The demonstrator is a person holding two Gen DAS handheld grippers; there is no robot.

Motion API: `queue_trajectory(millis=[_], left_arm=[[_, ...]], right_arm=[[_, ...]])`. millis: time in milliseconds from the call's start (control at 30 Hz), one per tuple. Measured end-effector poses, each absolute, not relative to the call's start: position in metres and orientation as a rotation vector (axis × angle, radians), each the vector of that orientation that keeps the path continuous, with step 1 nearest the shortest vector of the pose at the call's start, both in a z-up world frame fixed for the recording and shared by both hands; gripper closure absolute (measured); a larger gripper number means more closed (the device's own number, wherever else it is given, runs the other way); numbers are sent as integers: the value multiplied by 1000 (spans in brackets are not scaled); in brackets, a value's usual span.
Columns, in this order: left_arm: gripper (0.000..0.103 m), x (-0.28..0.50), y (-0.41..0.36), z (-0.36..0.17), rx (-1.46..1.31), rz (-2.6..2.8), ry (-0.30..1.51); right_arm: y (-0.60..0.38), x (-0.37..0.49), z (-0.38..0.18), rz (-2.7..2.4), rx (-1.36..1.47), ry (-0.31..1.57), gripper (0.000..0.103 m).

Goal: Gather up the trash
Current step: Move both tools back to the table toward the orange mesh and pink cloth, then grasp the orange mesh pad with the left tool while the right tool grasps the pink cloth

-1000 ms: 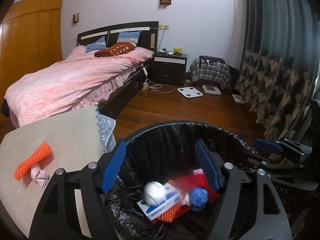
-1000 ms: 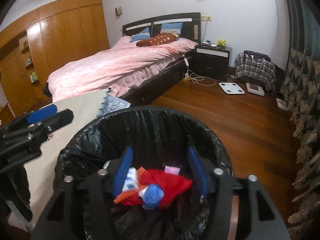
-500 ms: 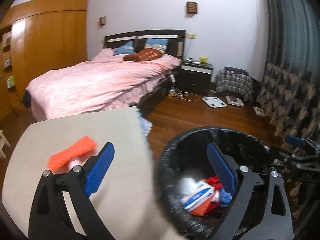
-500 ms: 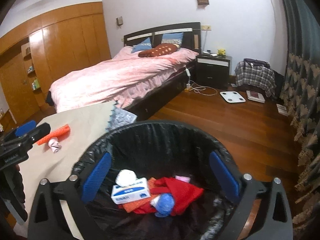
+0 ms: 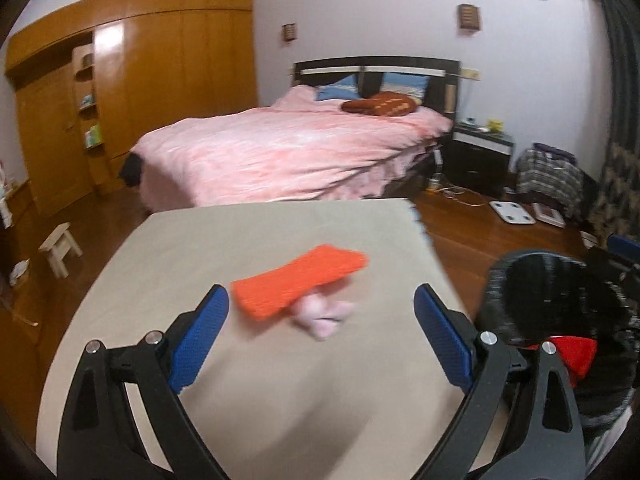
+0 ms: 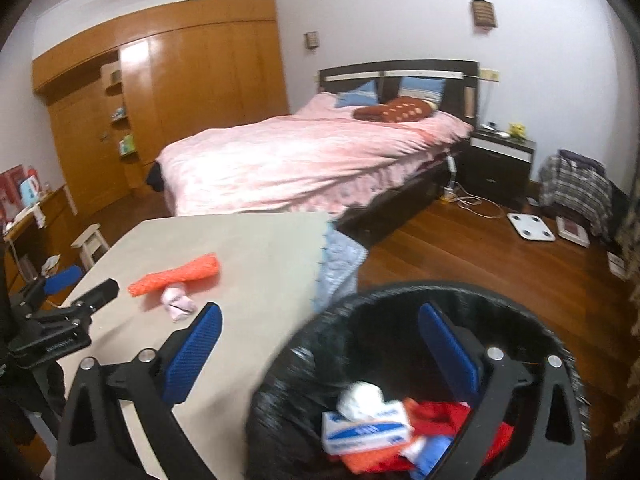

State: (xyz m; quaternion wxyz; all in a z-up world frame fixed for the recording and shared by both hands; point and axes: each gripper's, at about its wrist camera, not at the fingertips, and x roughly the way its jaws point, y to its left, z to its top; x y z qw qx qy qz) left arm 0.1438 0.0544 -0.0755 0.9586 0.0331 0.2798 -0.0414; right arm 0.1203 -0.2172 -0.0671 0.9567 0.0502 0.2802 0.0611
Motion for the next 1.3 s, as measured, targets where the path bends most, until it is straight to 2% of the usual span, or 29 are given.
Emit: queue_trajectory(millis=[233, 333, 833, 900, 1033, 1100, 1167, 1233, 1300], left_arm=[[13, 168, 88, -92, 49, -31, 592], [21, 182, 93, -100, 52, -31, 612], [25, 230, 92, -143, 87, -53, 694], [28, 236, 91, -147, 81, -64, 708], [44, 243, 89, -155, 60, -100, 745], [55, 246, 90, -157, 47, -117, 752], [79, 250, 90, -159, 35, -138, 770], [91, 253, 91, -163, 21, -150, 786], [93, 253, 94, -165, 9, -146, 785]], right_arm=[[-174, 156, -78, 176, 72, 577, 6], [-163, 168, -83, 187, 58, 583, 6], [-144, 198, -116, 203, 51, 656, 6], [-142, 200, -118, 206, 47, 660, 6], [-137, 202, -122, 214, 39, 670, 6], [-133, 204, -123, 219, 37, 676, 6], [-130, 204, -125, 224, 36, 680, 6], [-128, 204, -125, 229, 32, 682, 6], [-126, 204, -125, 233, 26, 683, 6]])
